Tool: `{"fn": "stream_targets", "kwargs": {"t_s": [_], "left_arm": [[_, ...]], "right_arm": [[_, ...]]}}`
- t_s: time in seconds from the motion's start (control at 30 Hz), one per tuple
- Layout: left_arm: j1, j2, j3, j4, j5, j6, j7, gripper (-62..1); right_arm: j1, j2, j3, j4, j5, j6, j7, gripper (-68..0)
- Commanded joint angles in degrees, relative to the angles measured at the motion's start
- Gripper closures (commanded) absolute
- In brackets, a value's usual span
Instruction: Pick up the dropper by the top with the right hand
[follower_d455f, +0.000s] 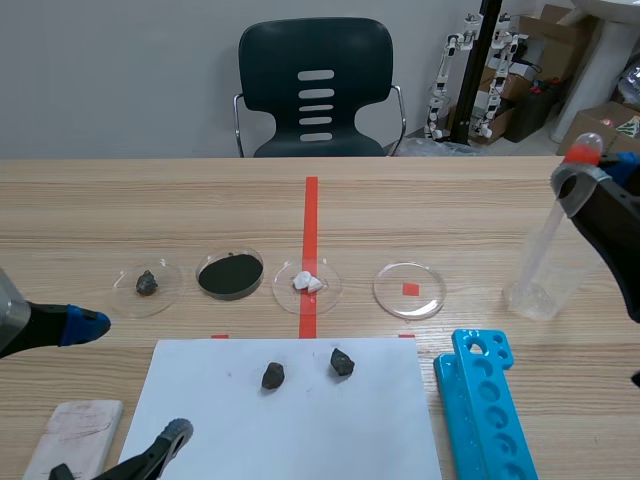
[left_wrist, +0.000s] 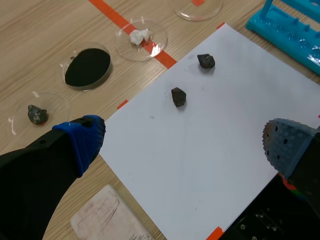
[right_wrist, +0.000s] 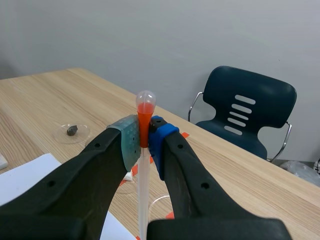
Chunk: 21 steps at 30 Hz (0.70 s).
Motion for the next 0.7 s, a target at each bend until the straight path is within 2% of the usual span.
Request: {"fn": "stream_targets", "kwargs": {"t_s": [0.0, 0.37, 0.67], "left_arm": [[0.3, 0.3, -0.2, 0.4, -0.7, 0.1, -0.1, -62.3], [0.0, 0.3, -0.2, 0.4, -0.8, 0.1, -1.3, -62.3], [0.0, 0.3, -0.2, 0.4, -0.8, 0.1, -8.4, -62.3]], "right_arm": [[0.5, 0.7, 0.7, 1.0, 0.7, -0.2, 0.5, -3.3], [0.5, 0.7, 0.7, 1.0, 0.7, -0.2, 0.0, -3.3], [0.5, 0.7, 0.7, 1.0, 0.7, -0.2, 0.0, -3.3]]}}
